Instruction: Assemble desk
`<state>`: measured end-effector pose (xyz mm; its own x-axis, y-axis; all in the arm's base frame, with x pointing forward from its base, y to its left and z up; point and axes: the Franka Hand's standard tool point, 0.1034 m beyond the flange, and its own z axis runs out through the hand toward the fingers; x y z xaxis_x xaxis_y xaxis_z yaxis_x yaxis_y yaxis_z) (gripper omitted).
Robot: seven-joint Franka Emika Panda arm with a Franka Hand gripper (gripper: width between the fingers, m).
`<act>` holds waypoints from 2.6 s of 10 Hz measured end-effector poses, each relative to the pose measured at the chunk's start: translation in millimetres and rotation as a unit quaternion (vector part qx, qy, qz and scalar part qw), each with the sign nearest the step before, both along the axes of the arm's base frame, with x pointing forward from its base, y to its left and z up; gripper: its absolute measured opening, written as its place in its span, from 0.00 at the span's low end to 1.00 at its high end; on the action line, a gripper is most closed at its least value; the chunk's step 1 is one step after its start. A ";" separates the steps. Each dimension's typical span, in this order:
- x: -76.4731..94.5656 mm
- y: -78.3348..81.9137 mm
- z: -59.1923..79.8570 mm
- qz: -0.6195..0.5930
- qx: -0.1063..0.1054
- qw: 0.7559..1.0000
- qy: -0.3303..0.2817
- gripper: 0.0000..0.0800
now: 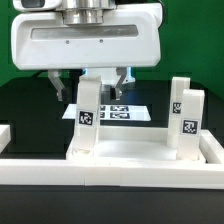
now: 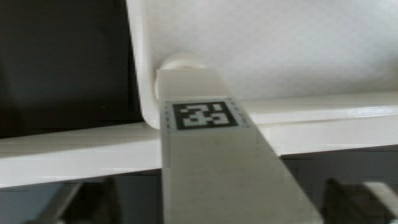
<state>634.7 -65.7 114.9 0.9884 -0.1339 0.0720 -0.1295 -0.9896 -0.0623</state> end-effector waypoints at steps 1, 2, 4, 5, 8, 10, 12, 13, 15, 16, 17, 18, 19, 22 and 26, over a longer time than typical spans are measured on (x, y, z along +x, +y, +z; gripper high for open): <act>0.0 -0.1 0.0 -0.006 0.000 1.000 0.000 0.47; -0.1 -0.2 -0.2 -0.020 0.002 1.000 0.001 0.36; -0.1 0.3 -0.4 -0.094 0.008 0.996 0.005 0.36; -0.1 0.4 -0.4 -0.129 0.011 0.992 0.007 0.36; 0.0 6.1 -1.7 -0.291 0.029 0.956 0.016 0.36; -2.4 6.9 -2.6 -0.430 0.058 0.900 0.034 0.36; -4.3 8.4 -6.1 -0.545 0.089 0.832 0.053 0.37; -4.5 8.9 -7.5 -0.578 0.091 0.809 0.057 0.37; -4.3 11.0 -7.7 -0.625 0.093 0.773 0.062 0.37; -4.4 11.0 -7.8 -0.614 0.093 0.781 0.061 0.37; -5.9 11.7 -7.6 -0.585 0.087 0.804 0.064 0.37; -10.0 14.0 -5.2 -0.507 0.069 0.855 0.080 0.63; -8.0 14.4 -5.5 -0.436 0.057 0.895 0.076 0.76; -11.1 15.5 -9.5 -0.269 0.044 0.960 0.065 0.81; -5.5 15.0 -5.9 0.037 0.001 0.998 0.042 0.81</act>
Offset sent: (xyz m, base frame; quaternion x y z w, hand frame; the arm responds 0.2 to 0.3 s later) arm 0.0000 0.0000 0.0000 0.0000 0.0000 0.1938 0.9810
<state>629.1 -50.7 109.0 0.9981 -0.0610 -0.0126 -0.0616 -0.9966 -0.0552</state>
